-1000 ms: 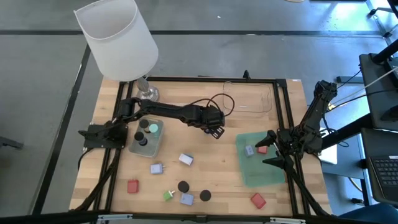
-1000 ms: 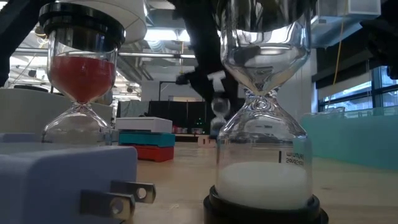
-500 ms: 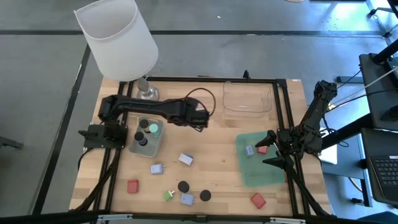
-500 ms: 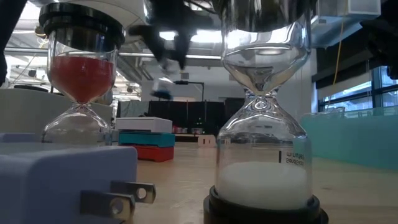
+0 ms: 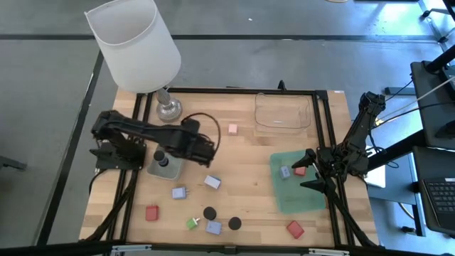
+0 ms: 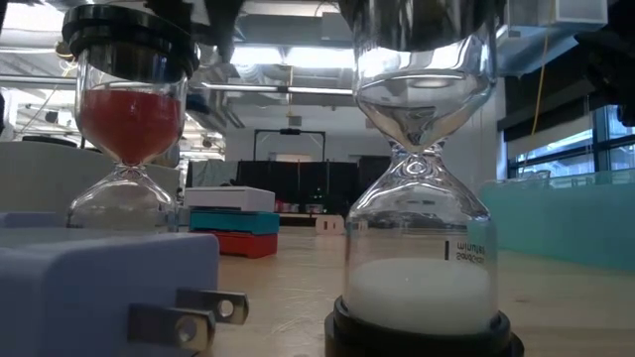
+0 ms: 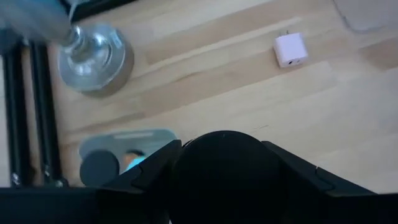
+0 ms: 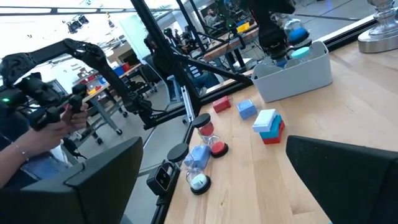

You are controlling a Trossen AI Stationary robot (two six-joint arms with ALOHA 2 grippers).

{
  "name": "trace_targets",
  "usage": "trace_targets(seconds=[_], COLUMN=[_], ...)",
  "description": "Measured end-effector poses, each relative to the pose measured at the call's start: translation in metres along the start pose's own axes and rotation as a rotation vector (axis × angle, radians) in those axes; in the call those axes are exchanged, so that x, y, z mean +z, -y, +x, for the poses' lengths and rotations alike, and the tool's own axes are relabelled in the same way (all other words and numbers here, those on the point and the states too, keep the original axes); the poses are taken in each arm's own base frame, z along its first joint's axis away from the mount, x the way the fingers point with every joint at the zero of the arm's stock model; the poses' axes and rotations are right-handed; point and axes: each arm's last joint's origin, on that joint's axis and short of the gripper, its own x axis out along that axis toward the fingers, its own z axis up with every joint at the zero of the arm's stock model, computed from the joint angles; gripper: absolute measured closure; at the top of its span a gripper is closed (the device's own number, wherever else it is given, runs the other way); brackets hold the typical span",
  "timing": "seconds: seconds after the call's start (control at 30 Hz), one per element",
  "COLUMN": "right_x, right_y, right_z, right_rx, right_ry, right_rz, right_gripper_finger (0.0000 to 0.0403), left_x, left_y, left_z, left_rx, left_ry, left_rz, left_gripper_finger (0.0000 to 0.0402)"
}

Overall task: Pick & Place Office items
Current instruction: Put the blue hourglass into the gray bin

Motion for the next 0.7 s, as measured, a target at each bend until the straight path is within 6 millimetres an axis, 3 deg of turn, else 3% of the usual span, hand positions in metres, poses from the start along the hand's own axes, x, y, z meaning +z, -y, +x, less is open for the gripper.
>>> trace_targets(seconds=[0.33,0.7], right_x=[0.0,0.0], right_y=[0.0,0.0], right_z=[0.0,0.0], right_rx=[0.0,0.0], right_ry=[0.0,0.0], right_rz=[0.0,0.001], right_gripper_finger=[0.0003,0.0003], left_x=[-0.044,-0.084], left_y=[-0.041,-0.063], left_z=[0.0,0.002], left_rx=[0.015,0.047], left_ry=[-0.056,-0.094], left_rz=[-0.188,-0.257], left_gripper_finger=[0.0198,0.0198])
